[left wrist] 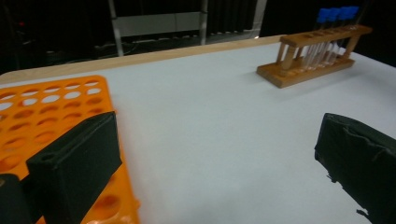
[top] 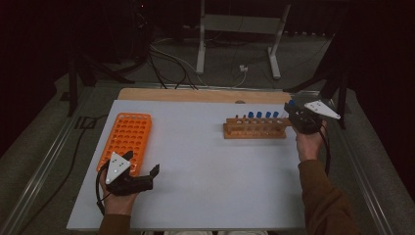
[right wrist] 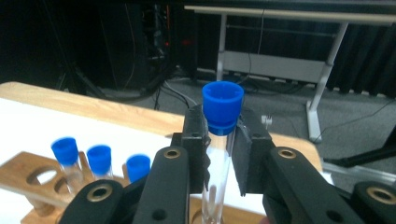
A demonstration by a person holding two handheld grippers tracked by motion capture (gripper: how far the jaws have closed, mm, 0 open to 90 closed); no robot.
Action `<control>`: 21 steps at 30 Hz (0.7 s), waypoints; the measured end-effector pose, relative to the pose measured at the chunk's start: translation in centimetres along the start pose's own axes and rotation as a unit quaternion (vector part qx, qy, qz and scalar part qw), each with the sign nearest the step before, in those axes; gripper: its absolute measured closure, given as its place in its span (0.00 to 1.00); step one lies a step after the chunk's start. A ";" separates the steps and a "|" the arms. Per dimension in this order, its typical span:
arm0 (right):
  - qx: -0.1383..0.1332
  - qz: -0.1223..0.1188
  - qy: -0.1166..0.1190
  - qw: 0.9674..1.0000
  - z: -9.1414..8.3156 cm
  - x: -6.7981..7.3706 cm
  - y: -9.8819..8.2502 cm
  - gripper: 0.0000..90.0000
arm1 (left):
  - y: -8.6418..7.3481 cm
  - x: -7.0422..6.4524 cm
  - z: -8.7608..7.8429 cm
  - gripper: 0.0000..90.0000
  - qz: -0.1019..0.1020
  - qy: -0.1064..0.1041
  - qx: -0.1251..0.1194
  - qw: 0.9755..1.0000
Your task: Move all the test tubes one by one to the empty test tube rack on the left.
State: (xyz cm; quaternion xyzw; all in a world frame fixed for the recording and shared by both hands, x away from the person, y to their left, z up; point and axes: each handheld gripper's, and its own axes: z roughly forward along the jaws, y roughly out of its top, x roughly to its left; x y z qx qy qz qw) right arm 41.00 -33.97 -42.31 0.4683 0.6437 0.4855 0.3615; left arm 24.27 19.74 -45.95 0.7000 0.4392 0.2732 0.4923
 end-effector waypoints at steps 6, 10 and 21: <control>-0.009 -0.005 0.000 1.000 -0.9 0.0 1.2 0.85 | 1.4 -0.5 0.7 0.01 -0.010 -0.019 -0.004 1.000; -0.013 0.010 0.019 1.000 -1.9 -0.1 1.8 0.85 | 2.2 -0.8 1.3 0.01 -0.016 -0.026 -0.016 0.999; 0.001 0.017 0.081 0.997 -2.6 2.6 1.9 0.85 | 4.5 -2.8 4.1 0.02 0.004 -0.050 -0.045 0.998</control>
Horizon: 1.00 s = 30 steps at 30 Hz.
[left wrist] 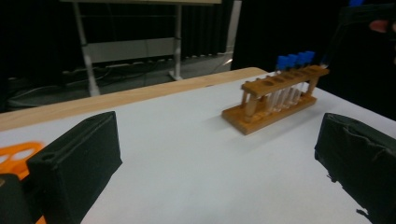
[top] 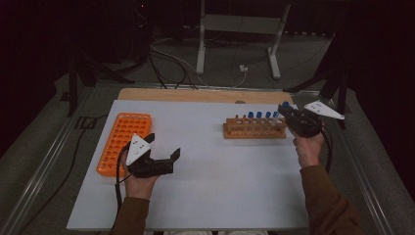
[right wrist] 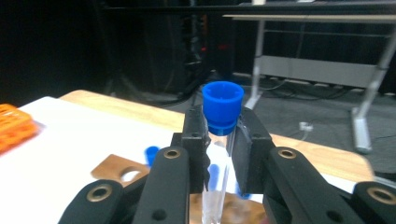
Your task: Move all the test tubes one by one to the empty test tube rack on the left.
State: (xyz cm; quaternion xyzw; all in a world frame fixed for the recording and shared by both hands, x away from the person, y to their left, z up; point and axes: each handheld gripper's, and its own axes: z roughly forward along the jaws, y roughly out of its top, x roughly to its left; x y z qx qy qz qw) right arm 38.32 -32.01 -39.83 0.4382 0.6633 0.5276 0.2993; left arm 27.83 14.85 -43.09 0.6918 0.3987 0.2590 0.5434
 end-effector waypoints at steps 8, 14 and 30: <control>0.012 0.004 0.040 0.999 0.9 2.6 -0.1 0.85 | 0.4 -1.3 2.9 0.01 0.010 -0.021 -0.010 1.000; 0.027 0.001 0.074 0.997 2.2 5.4 -0.7 0.85 | 0.3 -1.6 4.8 0.01 -0.010 -0.020 0.016 1.000; 0.037 -0.003 0.150 0.988 3.7 11.0 -1.0 0.85 | 0.9 -4.4 8.5 0.13 0.015 -0.046 0.045 0.998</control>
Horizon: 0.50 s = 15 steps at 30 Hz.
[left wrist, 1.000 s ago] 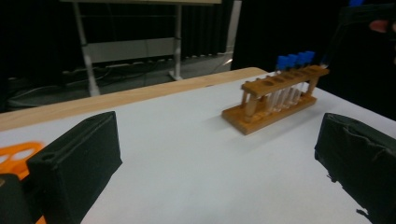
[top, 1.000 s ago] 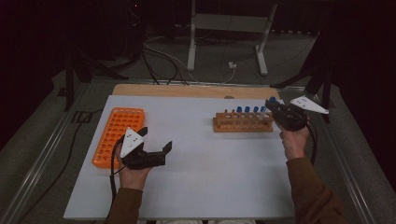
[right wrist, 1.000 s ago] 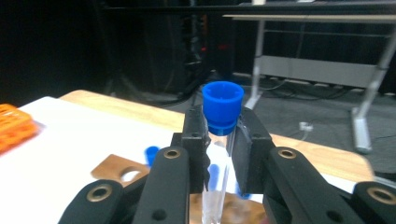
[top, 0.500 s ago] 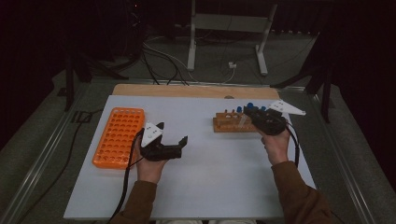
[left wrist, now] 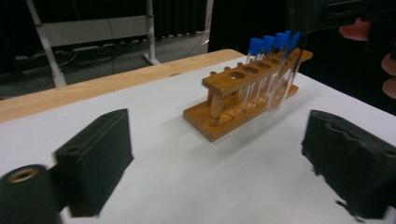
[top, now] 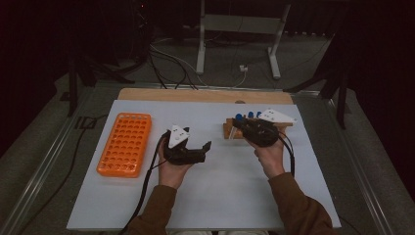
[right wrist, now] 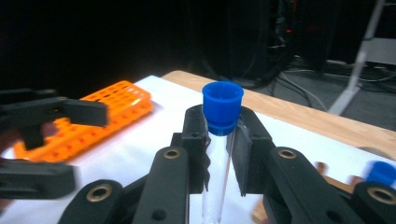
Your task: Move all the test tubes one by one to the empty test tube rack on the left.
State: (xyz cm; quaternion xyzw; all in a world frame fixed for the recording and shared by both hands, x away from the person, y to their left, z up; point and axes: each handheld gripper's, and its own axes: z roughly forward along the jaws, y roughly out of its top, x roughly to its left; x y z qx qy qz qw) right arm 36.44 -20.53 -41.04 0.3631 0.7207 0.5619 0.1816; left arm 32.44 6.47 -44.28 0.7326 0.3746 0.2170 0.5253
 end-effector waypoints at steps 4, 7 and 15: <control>0.003 -0.006 0.023 1.000 0.8 1.5 -0.1 0.85 | 0.4 -0.8 0.8 0.21 0.008 -0.007 0.001 1.000; 0.006 -0.012 0.036 0.999 1.2 2.3 -0.1 0.85 | 0.6 -1.4 1.5 0.29 0.015 -0.012 0.002 1.000; 0.016 -0.022 0.063 0.998 1.7 3.2 -0.3 0.85 | 0.7 -2.1 2.3 0.58 0.023 -0.042 -0.001 0.999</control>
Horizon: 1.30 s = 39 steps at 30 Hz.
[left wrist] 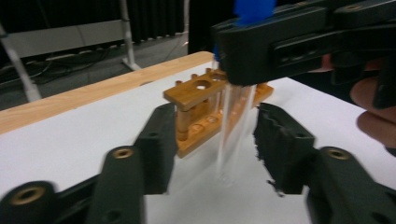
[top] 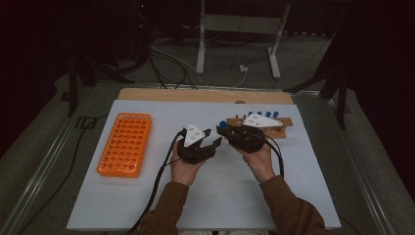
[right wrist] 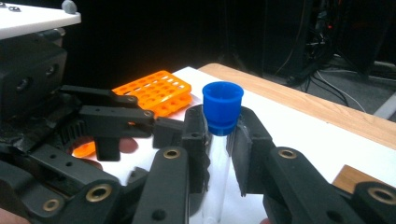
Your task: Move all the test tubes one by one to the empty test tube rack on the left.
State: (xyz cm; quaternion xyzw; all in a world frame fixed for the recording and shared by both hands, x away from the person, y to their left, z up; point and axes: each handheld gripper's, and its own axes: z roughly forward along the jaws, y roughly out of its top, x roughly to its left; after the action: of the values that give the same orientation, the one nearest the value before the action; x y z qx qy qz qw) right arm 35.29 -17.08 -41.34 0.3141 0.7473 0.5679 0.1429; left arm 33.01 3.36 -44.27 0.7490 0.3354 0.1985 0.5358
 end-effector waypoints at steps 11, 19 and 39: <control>0.008 -0.007 0.018 1.000 0.5 0.6 -0.2 0.85 | 0.0 -0.2 0.0 0.83 0.008 -0.013 -0.004 1.000; 0.000 0.001 0.023 1.000 0.3 0.4 -0.2 0.61 | 0.0 -0.2 -0.1 0.87 0.012 -0.011 -0.003 1.000; 0.006 -0.001 -0.085 0.996 -2.9 -2.2 -1.6 0.00 | -0.6 2.2 -2.8 0.87 0.000 0.021 -0.010 1.000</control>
State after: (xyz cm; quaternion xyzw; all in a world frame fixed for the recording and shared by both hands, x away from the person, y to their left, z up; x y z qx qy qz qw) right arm 34.78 -20.89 -42.28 0.3616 0.7359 0.5345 0.2048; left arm 32.57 6.95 -43.99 0.7392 0.3445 0.2172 0.5364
